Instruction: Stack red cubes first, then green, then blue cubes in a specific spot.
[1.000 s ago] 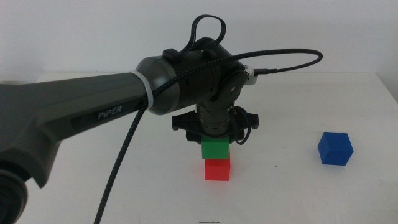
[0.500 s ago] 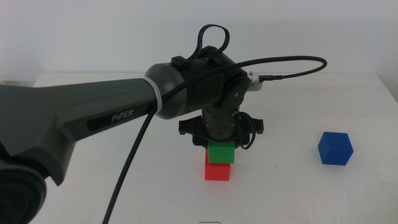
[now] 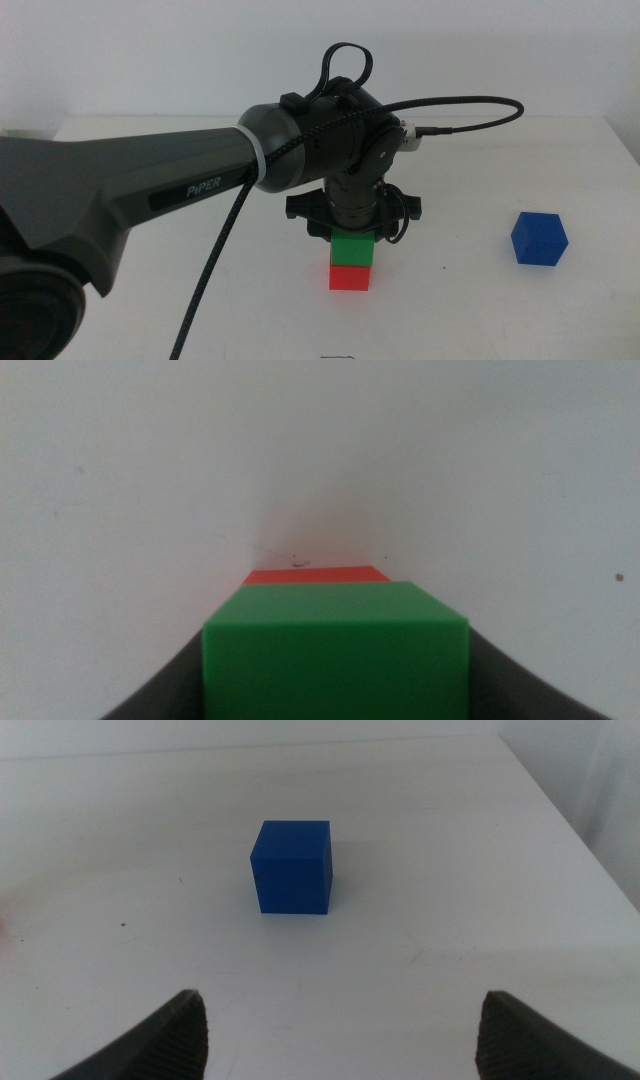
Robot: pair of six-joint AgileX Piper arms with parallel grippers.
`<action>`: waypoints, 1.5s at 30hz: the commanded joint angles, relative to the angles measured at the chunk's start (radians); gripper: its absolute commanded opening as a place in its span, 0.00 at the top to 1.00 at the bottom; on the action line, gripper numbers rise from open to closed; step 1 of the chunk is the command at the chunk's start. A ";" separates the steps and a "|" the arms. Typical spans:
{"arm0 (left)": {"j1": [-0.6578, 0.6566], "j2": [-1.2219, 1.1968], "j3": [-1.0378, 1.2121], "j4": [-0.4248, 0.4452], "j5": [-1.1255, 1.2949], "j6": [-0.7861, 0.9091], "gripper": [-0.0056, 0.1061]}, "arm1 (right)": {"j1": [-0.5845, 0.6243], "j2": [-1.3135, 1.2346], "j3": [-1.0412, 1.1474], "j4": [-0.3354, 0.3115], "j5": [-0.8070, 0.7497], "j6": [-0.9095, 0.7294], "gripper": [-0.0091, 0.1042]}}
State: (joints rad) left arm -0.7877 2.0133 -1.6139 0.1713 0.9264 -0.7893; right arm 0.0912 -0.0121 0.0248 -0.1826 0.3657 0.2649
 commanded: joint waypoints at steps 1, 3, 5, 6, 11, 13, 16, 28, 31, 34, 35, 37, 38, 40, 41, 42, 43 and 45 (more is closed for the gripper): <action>0.002 -0.044 -0.023 -0.002 -0.009 -0.007 0.89 | -0.007 -0.015 -0.008 -0.023 -0.046 -0.013 0.09; 0.002 -0.044 -0.023 0.002 -0.005 0.011 0.57 | -0.007 -0.015 -0.008 -0.023 -0.046 -0.013 0.09; 0.002 -0.044 -0.023 0.002 0.001 0.012 0.49 | -0.007 -0.015 -0.008 -0.023 -0.046 -0.013 0.09; 0.002 -0.044 -0.023 0.009 0.004 0.012 0.35 | -0.007 -0.015 -0.008 -0.023 -0.046 -0.013 0.09; 0.002 -0.045 -0.023 0.012 0.004 0.012 0.16 | -0.007 -0.015 -0.008 -0.023 -0.046 -0.013 0.09; 0.002 -0.050 -0.023 0.012 0.004 0.017 0.11 | -0.007 -0.015 -0.008 -0.023 -0.046 -0.013 0.09; 0.002 -0.065 -0.023 0.013 0.004 0.019 0.11 | -0.007 -0.015 -0.008 -0.023 -0.046 -0.013 0.09; 0.003 -0.187 -0.023 0.014 0.028 0.019 0.11 | -0.007 -0.015 -0.008 -0.023 -0.046 -0.013 0.09; 0.003 -0.238 -0.023 0.045 0.064 0.038 0.11 | -0.007 -0.015 -0.008 -0.023 -0.046 -0.013 0.09; 0.015 -0.307 -0.023 0.055 0.109 0.038 0.11 | -0.007 -0.015 -0.008 -0.023 -0.046 -0.013 0.09; 0.027 -0.339 -0.023 0.054 0.130 0.043 0.11 | -0.007 -0.015 -0.008 -0.023 -0.046 -0.013 0.09; 0.048 -0.411 -0.023 0.052 0.225 0.100 0.11 | -0.007 -0.015 -0.008 -0.023 -0.046 -0.013 0.09; 0.058 -0.444 -0.023 0.055 0.266 0.137 0.11 | -0.007 -0.015 -0.008 -0.023 -0.046 -0.013 0.09; 0.085 -0.524 -0.023 0.068 0.289 0.266 0.11 | -0.007 -0.015 -0.008 -0.023 -0.046 -0.013 0.09; 0.095 -0.556 -0.023 0.070 0.285 0.334 0.11 | -0.007 -0.015 -0.008 -0.023 -0.046 -0.013 0.09; 0.107 -0.595 -0.022 0.065 0.283 0.414 0.11 | -0.007 -0.015 -0.008 -0.023 -0.046 -0.013 0.09; 0.119 -0.636 -0.015 0.055 0.288 0.465 0.11 | -0.007 -0.015 -0.008 -0.023 -0.046 -0.013 0.09; 0.150 -0.721 0.014 0.042 0.292 0.520 0.11 | -0.007 -0.015 -0.008 -0.023 -0.046 -0.013 0.09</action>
State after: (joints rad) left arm -0.6544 1.3764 -1.5935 0.2126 1.2370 -0.3388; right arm 0.0912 -0.0121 0.0248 -0.1826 0.3657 0.2649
